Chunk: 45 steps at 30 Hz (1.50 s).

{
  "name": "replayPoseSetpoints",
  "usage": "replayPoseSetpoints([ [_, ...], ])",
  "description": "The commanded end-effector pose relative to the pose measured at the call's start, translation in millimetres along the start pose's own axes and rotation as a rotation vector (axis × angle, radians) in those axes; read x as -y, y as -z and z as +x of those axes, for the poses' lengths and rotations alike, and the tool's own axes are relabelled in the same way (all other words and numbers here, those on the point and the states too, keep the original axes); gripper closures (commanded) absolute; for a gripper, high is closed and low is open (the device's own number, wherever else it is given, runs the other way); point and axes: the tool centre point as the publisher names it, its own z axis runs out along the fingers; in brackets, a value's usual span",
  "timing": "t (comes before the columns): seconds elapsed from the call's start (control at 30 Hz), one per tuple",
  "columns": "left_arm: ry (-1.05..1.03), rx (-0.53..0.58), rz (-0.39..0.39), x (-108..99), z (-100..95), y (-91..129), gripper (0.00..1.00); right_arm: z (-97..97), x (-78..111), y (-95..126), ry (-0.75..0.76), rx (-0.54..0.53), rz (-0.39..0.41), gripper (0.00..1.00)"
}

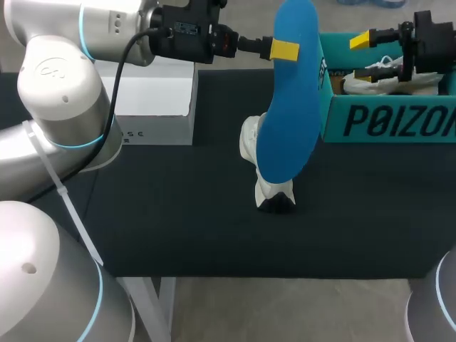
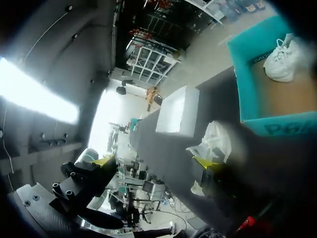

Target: Take the shoe out of the shoebox, open the shoe tongue, remove and reinsert the insole, then place the shoe into the shoebox

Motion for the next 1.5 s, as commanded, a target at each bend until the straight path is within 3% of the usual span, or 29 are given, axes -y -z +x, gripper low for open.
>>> replayPoseSetpoints([
  [0.03,0.0,-0.001,0.0,1,-0.2,-1,1.0,-0.6,-6.7,-24,-0.049,0.013,0.009,0.0],
  [0.2,0.0,-0.001,0.0,1,-0.2,-1,1.0,14.0,-5.3,-29,-0.035,-0.015,0.008,0.0],
  [0.33,0.0,-0.001,0.0,1,-0.2,-1,1.0,24.4,-1.7,-29,-0.038,-0.107,-0.076,0.0],
  [0.47,0.0,-0.001,0.0,1,-0.2,-1,1.0,28.1,1.8,-36,-0.065,-0.163,-0.103,0.0],
  [0.73,0.0,-0.001,0.0,1,-0.2,-1,1.0,34.1,5.7,-35,-0.133,-0.161,-0.15,0.0],
  [0.9,0.0,-0.001,0.0,1,-0.2,-1,1.0,38.8,4.6,-38,-0.117,-0.21,-0.07,0.0],
  [1.17,0.0,-0.001,0.0,1,-0.2,-1,1.0,45.9,0.2,-45,-0.099,-0.172,0.106,0.0],
  [1.5,0.0,-0.001,0.0,1,-0.2,-1,1.0,49.0,-0.7,-49,-0.096,-0.212,0.116,0.0],
])
